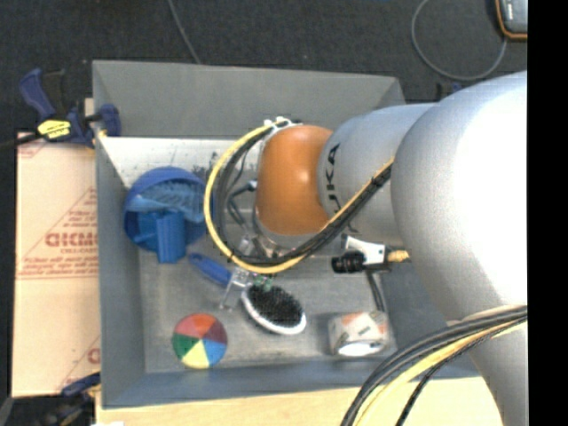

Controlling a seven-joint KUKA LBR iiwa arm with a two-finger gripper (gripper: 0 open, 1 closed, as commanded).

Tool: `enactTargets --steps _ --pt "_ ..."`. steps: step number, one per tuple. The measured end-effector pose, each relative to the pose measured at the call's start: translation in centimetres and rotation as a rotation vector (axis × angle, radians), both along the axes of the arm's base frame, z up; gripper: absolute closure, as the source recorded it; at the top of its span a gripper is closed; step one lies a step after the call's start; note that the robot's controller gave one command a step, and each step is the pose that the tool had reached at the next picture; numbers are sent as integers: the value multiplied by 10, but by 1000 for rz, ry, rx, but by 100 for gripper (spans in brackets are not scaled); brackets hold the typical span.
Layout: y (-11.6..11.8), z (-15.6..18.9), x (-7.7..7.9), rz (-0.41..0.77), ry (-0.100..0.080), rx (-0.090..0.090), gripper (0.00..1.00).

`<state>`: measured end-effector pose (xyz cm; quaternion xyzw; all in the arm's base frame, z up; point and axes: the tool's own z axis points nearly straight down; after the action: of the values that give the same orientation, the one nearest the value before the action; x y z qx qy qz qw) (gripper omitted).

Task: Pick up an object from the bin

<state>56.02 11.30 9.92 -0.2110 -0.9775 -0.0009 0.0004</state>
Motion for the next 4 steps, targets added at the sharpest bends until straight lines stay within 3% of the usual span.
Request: enactTargets --steps 1,2,3,4 --pt "-11 -29 -16 -12 -22 2 0" --pt "4 -28 -6 -307 -17 5 100" --pt "4 -28 -6 -308 -17 5 100" --pt "2 -11 -10 -307 -5 0 100"
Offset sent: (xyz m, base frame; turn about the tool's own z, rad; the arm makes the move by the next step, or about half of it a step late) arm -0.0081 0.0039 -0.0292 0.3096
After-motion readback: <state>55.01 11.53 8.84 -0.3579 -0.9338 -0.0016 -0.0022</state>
